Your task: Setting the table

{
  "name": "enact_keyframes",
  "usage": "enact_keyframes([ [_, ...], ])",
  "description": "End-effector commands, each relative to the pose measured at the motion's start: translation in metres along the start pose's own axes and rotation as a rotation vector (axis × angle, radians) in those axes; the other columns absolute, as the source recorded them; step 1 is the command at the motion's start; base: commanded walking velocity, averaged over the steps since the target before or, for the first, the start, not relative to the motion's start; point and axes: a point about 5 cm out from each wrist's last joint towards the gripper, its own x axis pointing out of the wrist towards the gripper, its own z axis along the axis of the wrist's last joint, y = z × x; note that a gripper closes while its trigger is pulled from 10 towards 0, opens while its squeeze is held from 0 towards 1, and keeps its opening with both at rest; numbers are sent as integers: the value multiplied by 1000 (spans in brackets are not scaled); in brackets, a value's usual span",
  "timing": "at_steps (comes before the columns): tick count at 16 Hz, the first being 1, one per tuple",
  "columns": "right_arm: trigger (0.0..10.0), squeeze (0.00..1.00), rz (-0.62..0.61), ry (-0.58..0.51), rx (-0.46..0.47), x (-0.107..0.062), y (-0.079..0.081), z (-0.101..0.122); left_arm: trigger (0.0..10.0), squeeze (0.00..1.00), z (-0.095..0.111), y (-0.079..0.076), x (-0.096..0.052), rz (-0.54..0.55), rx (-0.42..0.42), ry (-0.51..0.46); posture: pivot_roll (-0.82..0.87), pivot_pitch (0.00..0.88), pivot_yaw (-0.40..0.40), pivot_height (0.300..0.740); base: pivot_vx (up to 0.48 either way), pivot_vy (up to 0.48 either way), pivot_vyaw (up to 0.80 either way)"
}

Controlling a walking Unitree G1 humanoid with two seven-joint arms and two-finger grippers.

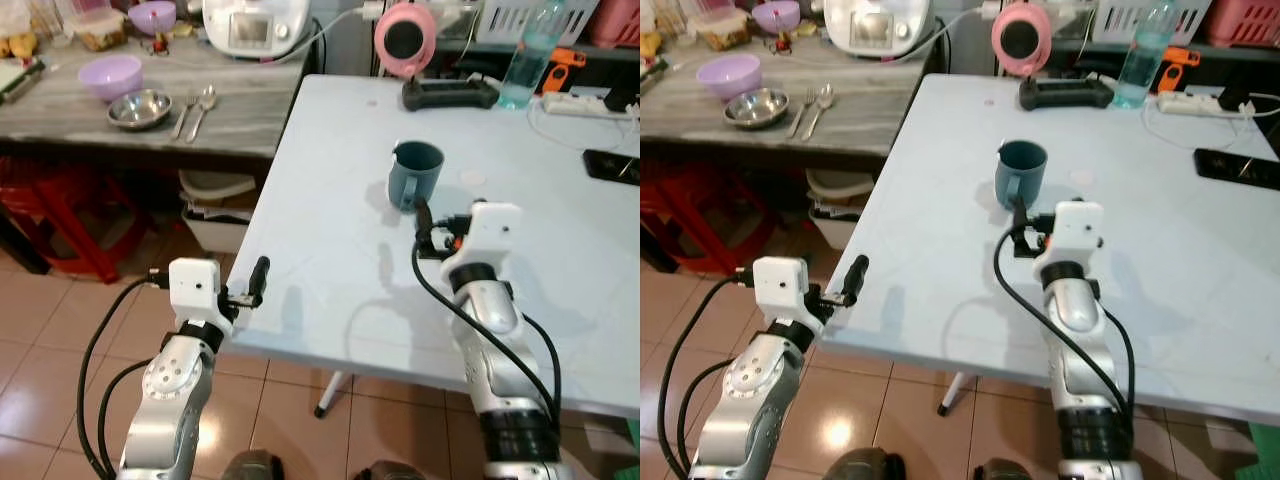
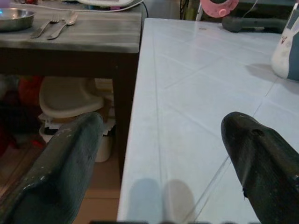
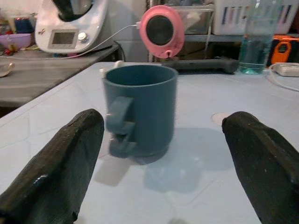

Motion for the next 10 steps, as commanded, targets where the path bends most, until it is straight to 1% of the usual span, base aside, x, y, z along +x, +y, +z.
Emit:
enact_keyframes([
  [1, 10000, 0, 17, 16, -18, 3, 5, -2, 10000, 0, 2, 3, -3, 3, 19, 4, 19, 100, 44, 740, 0, 0, 0],
  [2, 10000, 0, 25, 34, -28, 9, 9, -5, 10000, 0, 1, 3, -3, 3, 17, 10, 19, 100, 44, 740, 0, 0, 0],
  [3, 10000, 0, 21, 32, -38, 16, 10, -2, 10000, 0, 1, 3, -4, -4, 17, 13, 29, 112, 45, 740, 0, 0, 0],
  [6, 10000, 0, 5, 41, -44, 27, 11, 0, 10000, 0, 1, 2, -8, -12, 17, 23, 37, 124, 48, 740, 0, 0, 0],
  [7, 10000, 0, 6, 46, -40, 32, 14, 0, 10000, 0, 0, 3, -10, -12, 18, 28, 42, 132, 49, 740, 0, 0, 0],
  [10, 10000, 0, -19, 70, -39, 37, 16, -2, 10000, 0, 0, 2, -12, -16, 17, 32, 45, 143, 49, 740, 0, 0, 0],
])
